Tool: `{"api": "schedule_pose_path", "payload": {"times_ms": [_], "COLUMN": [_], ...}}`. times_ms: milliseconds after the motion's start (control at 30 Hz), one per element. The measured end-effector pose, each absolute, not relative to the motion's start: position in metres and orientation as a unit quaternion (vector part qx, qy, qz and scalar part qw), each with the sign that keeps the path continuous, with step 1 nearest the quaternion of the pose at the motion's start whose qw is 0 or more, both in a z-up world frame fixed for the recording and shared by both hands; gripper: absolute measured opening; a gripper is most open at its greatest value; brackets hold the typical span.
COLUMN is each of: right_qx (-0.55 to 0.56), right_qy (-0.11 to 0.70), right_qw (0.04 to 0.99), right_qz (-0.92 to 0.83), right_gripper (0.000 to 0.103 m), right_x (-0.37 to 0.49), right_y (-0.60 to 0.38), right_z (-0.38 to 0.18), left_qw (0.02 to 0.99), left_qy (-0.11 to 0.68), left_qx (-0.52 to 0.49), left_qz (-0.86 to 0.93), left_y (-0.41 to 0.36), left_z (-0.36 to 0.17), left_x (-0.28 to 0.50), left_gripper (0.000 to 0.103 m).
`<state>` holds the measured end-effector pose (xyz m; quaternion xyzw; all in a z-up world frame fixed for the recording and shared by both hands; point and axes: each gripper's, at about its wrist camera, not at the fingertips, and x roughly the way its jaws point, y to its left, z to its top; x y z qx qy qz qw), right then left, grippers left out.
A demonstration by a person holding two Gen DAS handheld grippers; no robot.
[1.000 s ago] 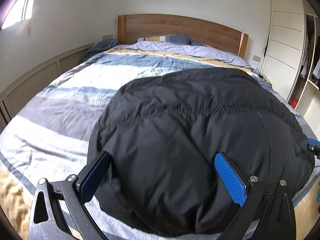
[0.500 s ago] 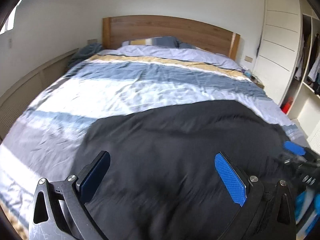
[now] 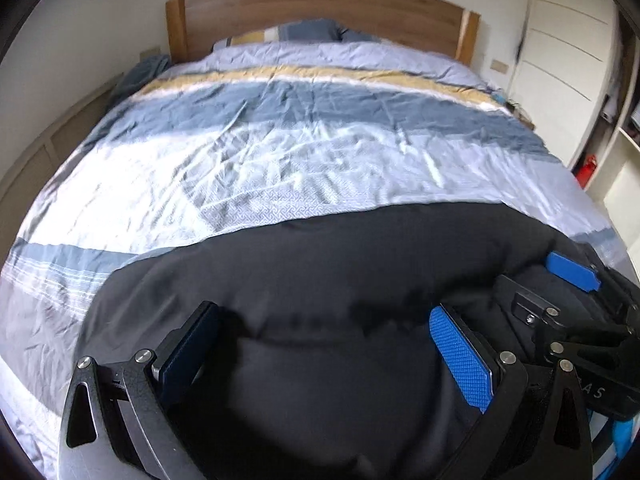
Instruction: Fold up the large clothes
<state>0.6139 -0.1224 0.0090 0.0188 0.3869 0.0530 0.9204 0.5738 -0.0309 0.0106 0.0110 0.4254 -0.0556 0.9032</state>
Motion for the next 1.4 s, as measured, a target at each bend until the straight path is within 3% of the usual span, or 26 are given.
{"api": "schedule_pose_path", "payload": {"times_ms": [233,567,833,1067,1400], "right_qx": [0.059,0.117,0.057,0.081,0.070], "right_qy": [0.399,0.414,0.346,0.388,0.380], "right_qw": [0.913,0.901,0.936,0.918,0.920], "right_qz": [0.064,-0.045,-0.038,-0.034,-0.063], "right_gripper": [0.081,0.081,0.081,0.081,0.081], "right_x": [0.638,0.603,0.528,0.492,0.412], "right_y": [-0.148,-0.267,-0.248,-0.253,-0.274], "right_z": [0.002,-0.015,0.022,-0.013,0.007], "left_qw": [0.892,0.886,0.916,0.904,0.929], "left_qy": [0.449,0.462,0.402,0.427,0.370], "left_qx": [-0.014,-0.018,0.001,-0.009,-0.012], "left_qz": [-0.051,0.020,0.003,-0.010,-0.019], "left_y": [-0.020,0.047,0.068,0.083,0.085], "left_z": [-0.002,-0.002,0.031,0.003,0.015], "left_x": [0.604,0.587,0.516,0.468,0.391], "left_gripper": [0.103,0.103,0.103,0.103,0.103]}}
